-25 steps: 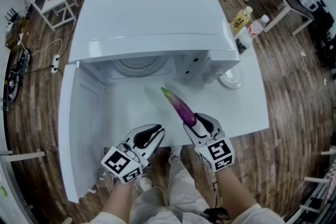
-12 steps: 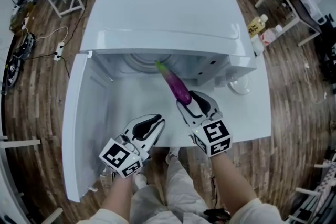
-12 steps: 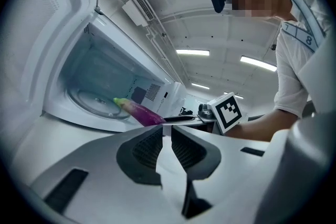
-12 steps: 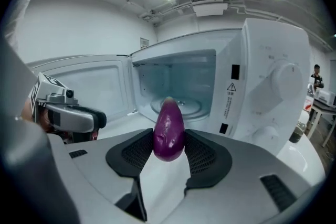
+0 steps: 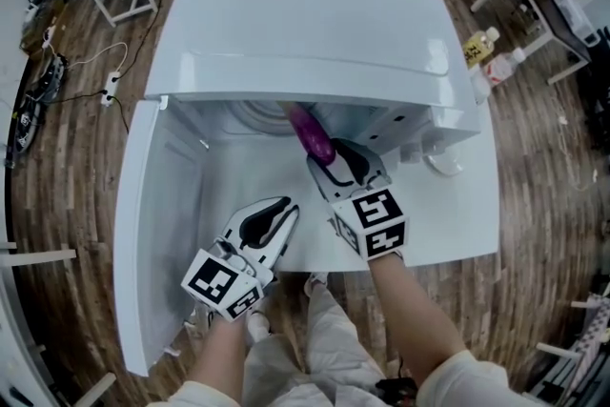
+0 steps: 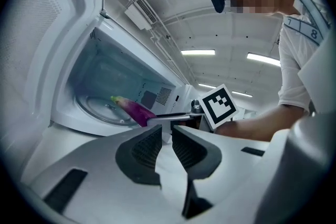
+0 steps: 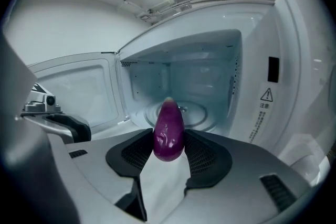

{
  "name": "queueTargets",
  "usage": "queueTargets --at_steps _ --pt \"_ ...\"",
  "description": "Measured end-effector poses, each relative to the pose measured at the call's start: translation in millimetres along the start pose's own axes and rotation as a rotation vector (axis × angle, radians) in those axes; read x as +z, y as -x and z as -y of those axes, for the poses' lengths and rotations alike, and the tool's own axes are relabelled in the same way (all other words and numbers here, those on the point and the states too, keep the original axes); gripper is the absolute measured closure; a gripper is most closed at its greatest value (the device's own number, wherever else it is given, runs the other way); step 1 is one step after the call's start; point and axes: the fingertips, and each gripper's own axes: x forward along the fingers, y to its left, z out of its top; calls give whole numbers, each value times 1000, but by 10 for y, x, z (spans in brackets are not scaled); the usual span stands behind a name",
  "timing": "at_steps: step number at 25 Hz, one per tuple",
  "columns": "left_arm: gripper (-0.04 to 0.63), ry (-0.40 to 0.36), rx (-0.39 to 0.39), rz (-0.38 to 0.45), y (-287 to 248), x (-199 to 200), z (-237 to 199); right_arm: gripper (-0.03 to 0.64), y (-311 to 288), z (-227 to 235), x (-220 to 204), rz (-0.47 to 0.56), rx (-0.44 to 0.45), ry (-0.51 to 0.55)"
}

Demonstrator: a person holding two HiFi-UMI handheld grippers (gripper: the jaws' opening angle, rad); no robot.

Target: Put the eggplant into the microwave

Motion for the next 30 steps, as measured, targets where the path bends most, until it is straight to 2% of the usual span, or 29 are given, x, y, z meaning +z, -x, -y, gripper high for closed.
queueTargets --at_steps 13,24,30 --pt "529 8 46 8 -44 24 -158 408 -550 40 198 -7 -31 23" --pt "526 2 58 -1 -71 51 -187 407 -642 38 240 25 -16 12" --pt "526 -4 53 -4 -57 78 -162 371 -500 3 229 65 -6 -22"
